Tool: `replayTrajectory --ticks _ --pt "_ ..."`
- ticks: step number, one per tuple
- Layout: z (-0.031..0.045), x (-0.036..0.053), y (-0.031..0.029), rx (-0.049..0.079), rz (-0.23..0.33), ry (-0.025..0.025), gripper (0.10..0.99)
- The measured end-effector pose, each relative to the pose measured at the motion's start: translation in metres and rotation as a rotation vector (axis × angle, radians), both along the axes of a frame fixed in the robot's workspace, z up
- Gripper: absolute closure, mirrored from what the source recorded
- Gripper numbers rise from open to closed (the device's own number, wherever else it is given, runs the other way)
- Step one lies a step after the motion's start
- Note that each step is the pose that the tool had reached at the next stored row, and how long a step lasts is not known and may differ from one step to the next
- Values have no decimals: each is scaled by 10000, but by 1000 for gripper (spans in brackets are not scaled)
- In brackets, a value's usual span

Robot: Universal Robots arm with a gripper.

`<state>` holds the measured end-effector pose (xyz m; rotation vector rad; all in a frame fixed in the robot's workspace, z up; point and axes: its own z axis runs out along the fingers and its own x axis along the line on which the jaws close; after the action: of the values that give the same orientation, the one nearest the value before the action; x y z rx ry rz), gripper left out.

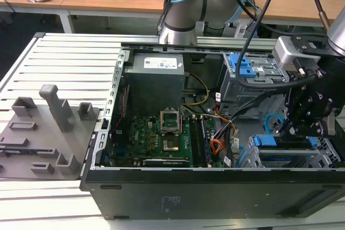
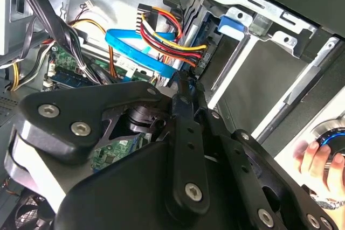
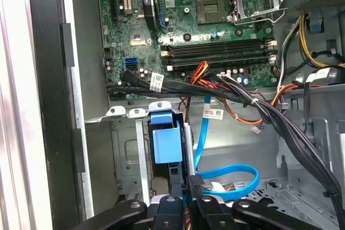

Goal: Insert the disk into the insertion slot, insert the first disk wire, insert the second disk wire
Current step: 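Insert the second disk wire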

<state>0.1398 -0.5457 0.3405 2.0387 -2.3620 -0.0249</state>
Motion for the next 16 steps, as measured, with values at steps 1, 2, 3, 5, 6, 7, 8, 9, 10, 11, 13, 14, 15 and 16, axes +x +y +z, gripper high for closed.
replayTrajectory --ticks 1,2,3,5,6,7,8,9,10,11,13,14,15,16 --pt "-4 0 -1 1 -1 0 925" --pt "-7 3 -1 2 0 1 925" --pt "-8 5 -1 2 1 2 925" --pt "-8 7 -1 -1 2 -1 925" --pt "1 8 -1 4 4 -1 925" --pt "16 8 -1 -2 4 -1 925" --pt "18 8 -2 0 4 0 925" --pt "18 8 -7 0 6 -1 925" --pt "18 9 -18 -2 12 -1 925" --pt "16 8 -28 -2 21 0 925" --pt "14 8 -36 -1 39 0 925" --pt "11 8 -37 -3 40 0 925" --pt "8 10 -37 -6 39 1 925" --pt "3 14 -37 -8 40 2 925"
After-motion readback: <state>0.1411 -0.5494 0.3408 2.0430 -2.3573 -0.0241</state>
